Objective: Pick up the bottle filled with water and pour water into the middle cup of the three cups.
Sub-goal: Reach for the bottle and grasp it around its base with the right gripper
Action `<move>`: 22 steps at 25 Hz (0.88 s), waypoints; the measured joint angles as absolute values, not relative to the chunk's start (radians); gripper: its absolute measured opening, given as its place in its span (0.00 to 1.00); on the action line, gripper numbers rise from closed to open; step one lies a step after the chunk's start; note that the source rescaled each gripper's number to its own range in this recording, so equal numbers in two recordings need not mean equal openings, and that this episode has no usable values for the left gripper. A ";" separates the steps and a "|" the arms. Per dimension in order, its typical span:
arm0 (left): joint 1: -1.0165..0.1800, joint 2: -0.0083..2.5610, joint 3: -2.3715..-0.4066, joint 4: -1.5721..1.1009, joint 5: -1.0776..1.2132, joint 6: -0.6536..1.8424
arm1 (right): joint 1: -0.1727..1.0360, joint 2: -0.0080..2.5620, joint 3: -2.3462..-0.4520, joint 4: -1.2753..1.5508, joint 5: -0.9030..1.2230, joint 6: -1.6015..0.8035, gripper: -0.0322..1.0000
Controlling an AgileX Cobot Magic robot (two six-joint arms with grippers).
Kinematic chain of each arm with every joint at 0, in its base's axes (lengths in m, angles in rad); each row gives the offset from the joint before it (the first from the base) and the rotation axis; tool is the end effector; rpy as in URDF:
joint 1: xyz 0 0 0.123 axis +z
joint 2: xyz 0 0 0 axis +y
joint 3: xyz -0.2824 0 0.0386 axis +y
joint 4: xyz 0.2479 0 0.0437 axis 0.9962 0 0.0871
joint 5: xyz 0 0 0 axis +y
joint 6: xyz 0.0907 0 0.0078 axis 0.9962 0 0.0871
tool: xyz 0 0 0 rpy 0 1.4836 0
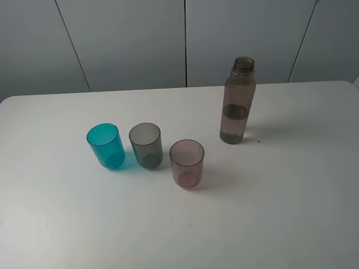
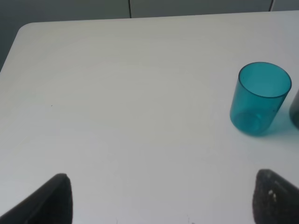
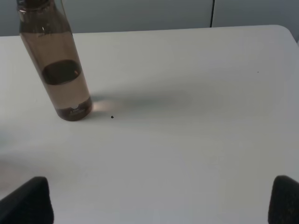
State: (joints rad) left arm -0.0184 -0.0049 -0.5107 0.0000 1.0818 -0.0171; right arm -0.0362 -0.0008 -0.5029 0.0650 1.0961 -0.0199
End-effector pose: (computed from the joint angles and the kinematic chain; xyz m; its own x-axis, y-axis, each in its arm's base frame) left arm -0.0077 0.0001 0.2784 -0.4611 -0.0086 -0.8873 0.0105 0.9998 -0.0152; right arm -0.0067 0.0055 0.2753 -0.4830 0.0273 -0.8752 -0.0097 0.9993 0.0365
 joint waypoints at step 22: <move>-0.018 -0.005 -0.511 0.000 1.082 -0.017 | -0.036 -0.001 -0.503 0.065 1.096 -0.020 1.00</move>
State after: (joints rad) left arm -0.0184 -0.0049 -0.5107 0.0000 1.0818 -0.0171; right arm -0.0362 -0.0008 -0.5029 0.0650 1.0961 -0.0199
